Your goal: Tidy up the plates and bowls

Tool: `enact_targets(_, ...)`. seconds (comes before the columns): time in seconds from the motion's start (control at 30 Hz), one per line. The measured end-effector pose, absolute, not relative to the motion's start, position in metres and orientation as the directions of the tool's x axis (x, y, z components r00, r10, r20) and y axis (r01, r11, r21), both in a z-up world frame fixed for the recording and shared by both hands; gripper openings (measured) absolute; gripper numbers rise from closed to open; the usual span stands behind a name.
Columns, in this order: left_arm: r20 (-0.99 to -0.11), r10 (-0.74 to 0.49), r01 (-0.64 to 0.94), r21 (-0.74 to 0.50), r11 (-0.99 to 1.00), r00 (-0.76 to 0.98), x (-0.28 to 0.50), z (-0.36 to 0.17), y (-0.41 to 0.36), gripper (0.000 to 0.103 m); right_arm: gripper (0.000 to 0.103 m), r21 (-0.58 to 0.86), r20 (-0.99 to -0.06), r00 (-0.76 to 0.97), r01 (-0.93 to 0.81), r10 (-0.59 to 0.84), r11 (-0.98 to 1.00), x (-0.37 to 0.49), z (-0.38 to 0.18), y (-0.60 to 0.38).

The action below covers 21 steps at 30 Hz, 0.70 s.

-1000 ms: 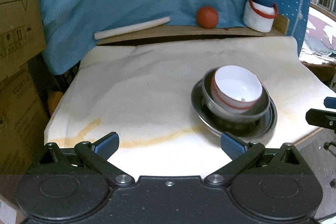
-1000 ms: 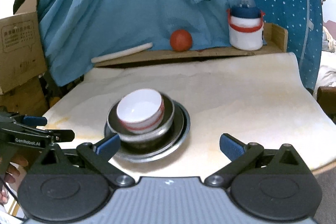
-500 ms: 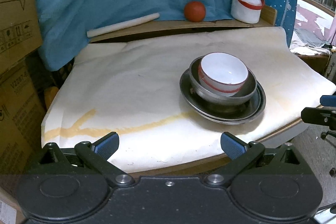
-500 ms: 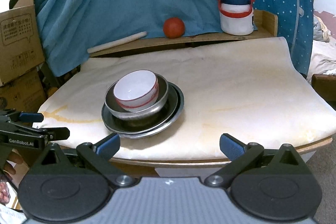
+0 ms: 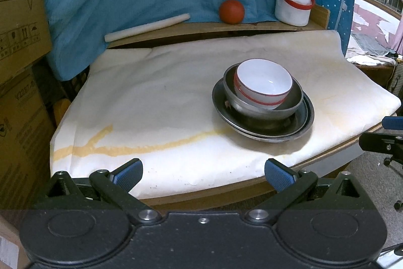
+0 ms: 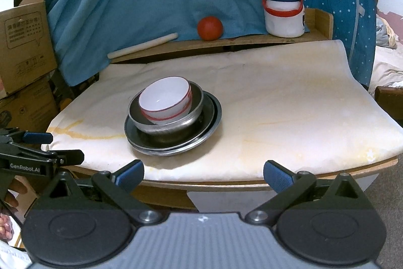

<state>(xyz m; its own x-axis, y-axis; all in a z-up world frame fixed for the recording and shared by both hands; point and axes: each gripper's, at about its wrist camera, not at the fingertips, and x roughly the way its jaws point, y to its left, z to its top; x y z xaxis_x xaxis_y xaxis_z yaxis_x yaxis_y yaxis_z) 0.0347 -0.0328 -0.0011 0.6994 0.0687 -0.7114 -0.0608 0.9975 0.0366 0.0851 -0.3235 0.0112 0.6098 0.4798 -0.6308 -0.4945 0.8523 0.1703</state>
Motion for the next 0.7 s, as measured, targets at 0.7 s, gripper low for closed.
enact_targets(0.7,-0.714,0.066,-0.059,0.035,0.998,0.697,0.0304,0.0008,-0.0334,0.102,0.103,0.17,-0.637,0.6,-0.503,0.484,0.847,0.0843,0.0106,-0.3221)
